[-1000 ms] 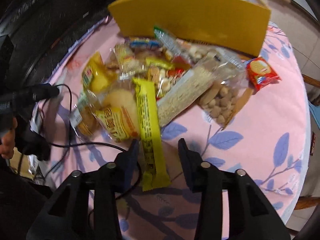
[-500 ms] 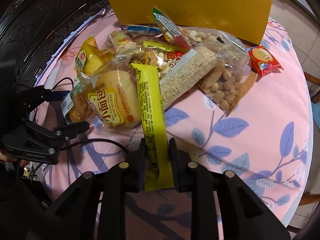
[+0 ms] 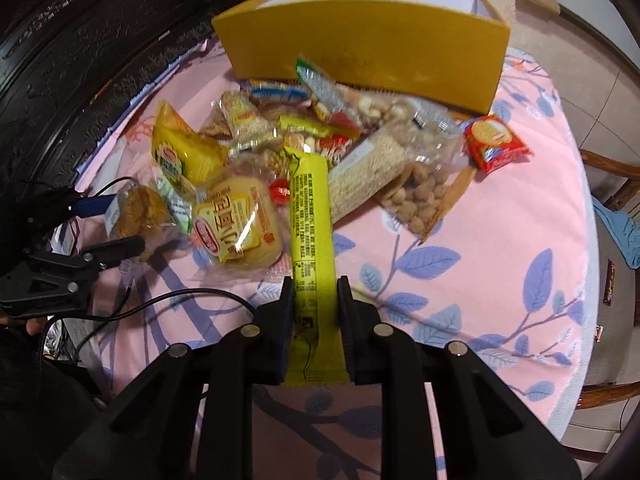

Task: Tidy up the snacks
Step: 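Lift both snacks into the yellow box and open both grippers, then grasp the round bread bun with the right gripper while the left gripper grasps the yellow bread pack, then place both bread packs into the yellow box and open both grippers, then move both grippers back to the snack pile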

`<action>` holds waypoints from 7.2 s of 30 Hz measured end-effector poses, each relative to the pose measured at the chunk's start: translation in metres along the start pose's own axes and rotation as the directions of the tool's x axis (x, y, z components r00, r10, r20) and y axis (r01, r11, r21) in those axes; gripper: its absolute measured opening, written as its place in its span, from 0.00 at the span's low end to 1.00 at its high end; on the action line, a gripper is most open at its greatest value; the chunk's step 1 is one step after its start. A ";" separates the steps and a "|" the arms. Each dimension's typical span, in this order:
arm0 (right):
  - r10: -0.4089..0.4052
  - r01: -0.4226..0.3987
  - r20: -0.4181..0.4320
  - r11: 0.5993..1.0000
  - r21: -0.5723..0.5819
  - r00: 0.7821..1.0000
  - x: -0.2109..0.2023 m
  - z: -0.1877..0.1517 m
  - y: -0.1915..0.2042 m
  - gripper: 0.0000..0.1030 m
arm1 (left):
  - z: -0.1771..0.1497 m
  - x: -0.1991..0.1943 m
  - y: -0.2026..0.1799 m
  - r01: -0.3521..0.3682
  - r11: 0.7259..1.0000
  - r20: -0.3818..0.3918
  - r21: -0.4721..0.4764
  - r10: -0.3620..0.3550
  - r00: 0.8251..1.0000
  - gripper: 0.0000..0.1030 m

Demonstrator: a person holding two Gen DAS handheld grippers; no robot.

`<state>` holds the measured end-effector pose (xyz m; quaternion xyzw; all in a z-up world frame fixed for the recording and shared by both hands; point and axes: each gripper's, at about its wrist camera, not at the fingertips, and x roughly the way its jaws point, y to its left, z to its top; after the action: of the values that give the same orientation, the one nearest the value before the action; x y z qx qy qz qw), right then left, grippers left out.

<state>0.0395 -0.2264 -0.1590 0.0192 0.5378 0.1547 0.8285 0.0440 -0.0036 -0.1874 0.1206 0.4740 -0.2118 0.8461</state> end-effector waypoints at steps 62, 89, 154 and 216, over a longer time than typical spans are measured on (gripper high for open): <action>-0.075 0.025 0.414 0.992 0.125 0.907 -0.068 0.189 -0.045 0.71 | 0.230 -0.030 0.091 -0.009 0.935 0.315 -0.356 0.129 0.940 0.90; 0.075 -0.089 -0.077 0.977 -0.194 0.994 0.070 0.051 0.061 0.60 | 0.071 -0.040 0.102 -0.088 0.891 0.072 -0.445 0.134 0.988 0.90; 0.061 -0.057 0.148 0.998 -0.033 0.987 -0.036 0.081 0.009 0.48 | 0.120 -0.042 0.061 0.051 0.975 0.231 -0.216 0.001 0.973 0.66; -0.226 0.150 0.253 0.946 0.287 0.941 -0.032 0.121 -0.046 0.86 | 0.191 -0.009 0.063 -0.056 0.938 0.188 -0.342 0.127 0.974 0.96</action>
<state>0.1469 -0.2627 -0.0890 0.0991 0.4291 -0.0029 0.8978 0.2130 -0.0230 -0.0803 -0.0255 0.4064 -0.0999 0.9079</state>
